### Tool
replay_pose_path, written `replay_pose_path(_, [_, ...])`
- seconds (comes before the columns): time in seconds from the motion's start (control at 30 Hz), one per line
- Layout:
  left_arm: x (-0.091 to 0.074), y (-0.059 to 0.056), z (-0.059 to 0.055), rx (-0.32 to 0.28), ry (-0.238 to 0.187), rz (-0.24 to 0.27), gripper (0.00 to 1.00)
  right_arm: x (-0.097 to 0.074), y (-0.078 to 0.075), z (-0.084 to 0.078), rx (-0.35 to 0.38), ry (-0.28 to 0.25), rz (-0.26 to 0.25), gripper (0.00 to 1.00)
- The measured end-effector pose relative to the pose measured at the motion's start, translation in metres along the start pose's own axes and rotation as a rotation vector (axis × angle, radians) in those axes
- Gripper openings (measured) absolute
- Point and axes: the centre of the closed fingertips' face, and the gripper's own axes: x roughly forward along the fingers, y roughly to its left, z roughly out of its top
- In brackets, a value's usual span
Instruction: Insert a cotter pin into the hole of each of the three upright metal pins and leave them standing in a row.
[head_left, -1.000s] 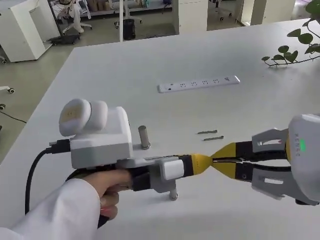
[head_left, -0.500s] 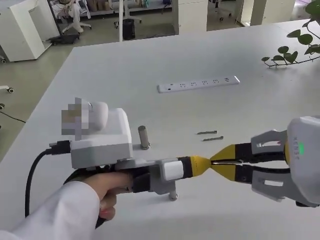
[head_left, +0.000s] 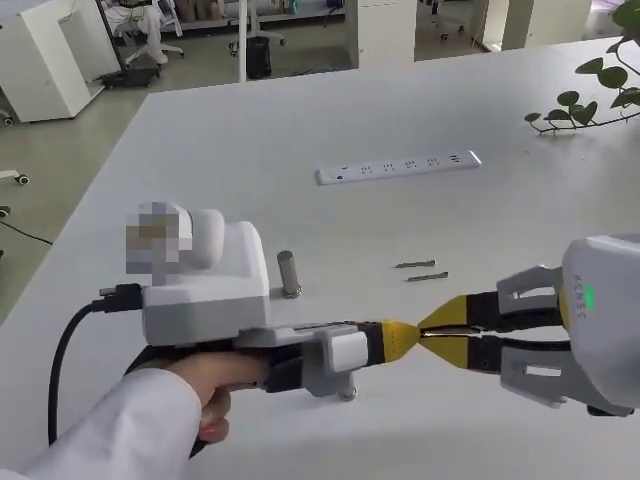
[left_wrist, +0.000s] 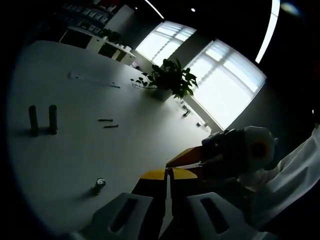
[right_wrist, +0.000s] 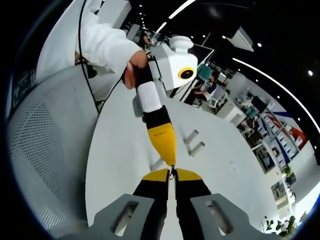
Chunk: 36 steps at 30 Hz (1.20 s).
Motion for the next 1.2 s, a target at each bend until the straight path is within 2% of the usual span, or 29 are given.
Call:
replay_pose_path(0.07, [-0.001,0.0,0.001,0.001,-0.003,0.003,0.0,0.0,0.0,-0.004,-0.005,0.017,-0.001,0.03])
replay_pose_path(0.1, [-0.001,0.001,0.001,0.002,-0.001,0.005,0.0,0.001,0.002,-0.007,0.017,0.028,0.013,0.06])
replay_pose_path(0.17, [-0.003,0.002,0.0,0.027,0.006,0.011,0.0,0.001,0.001,-0.011,0.031,0.03,0.006,0.08])
replay_pose_path(0.2, [-0.004,0.0,-0.001,0.043,0.007,0.001,0.0,0.0,0.003,-0.014,0.061,0.036,0.019,0.08])
replay_pose_path(0.23, [-0.005,-0.003,0.0,0.049,0.001,-0.017,0.0,0.0,0.001,-0.013,0.11,0.013,0.013,0.08])
replay_pose_path(0.27, [-0.006,-0.004,0.0,0.058,-0.001,-0.025,0.0,0.0,0.001,-0.012,0.124,0.005,0.015,0.08])
replay_pose_path(0.33, [-0.012,-0.007,0.002,0.15,-0.003,-0.047,0.0,-0.002,0.002,-0.013,0.231,-0.025,0.042,0.09])
replay_pose_path(0.4, [-0.015,-0.009,0.004,0.194,-0.015,-0.058,0.0,-0.003,0.004,-0.012,0.316,-0.059,0.068,0.11])
replay_pose_path(0.47, [-0.02,-0.011,0.006,0.305,-0.02,-0.067,0.0,-0.004,0.003,-0.01,0.4,-0.094,0.081,0.13])
replay_pose_path(0.53, [-0.022,-0.013,0.006,0.358,-0.012,-0.073,0.0,-0.003,0.004,-0.01,0.508,-0.142,0.115,0.14])
replay_pose_path(0.57, [-0.024,-0.015,0.006,0.38,-0.011,-0.084,0.0,-0.003,0.004,-0.007,0.539,-0.161,0.122,0.14])
replay_pose_path(0.6, [-0.024,-0.015,0.005,0.387,-0.008,-0.086,0.0,-0.004,0.005,-0.004,0.59,-0.188,0.138,0.13])
replay_pose_path(0.63, [-0.025,-0.016,0.004,0.445,0.003,-0.096,0.0,-0.004,0.005,-0.001,0.614,-0.203,0.146,0.14])
replay_pose_path(0.7, [-0.027,-0.018,0.001,0.498,0.023,-0.115,0.0,-0.005,0.005,0.002,0.641,-0.226,0.153,0.13])
replay_pose_path(0.8, [-0.027,-0.016,-0.003,0.543,0.052,-0.115,0.0,-0.007,0.008,0.01,0.661,-0.26,0.176,0.1])
replay_pose_path(0.9, [-0.025,-0.013,-0.005,0.545,0.064,-0.112,0.0,-0.007,0.019,0.017,0.716,-0.273,0.25,0.09])
replay_pose_path(0.93, [-0.025,-0.014,-0.006,0.536,0.064,-0.124,0.0,-0.006,0.017,0.016,0.705,-0.275,0.23,0.08])
replay_pose_path(1.07, [-0.024,-0.019,-0.007,0.553,0.063,-0.145,0.0,-0.004,0.022,0.02,0.724,-0.287,0.243,0.08])
replay_pose_path(1.2, [-0.023,-0.02,-0.009,0.561,0.071,-0.152,0.0,-0.003,0.025,0.022,0.718,-0.29,0.247,0.03])
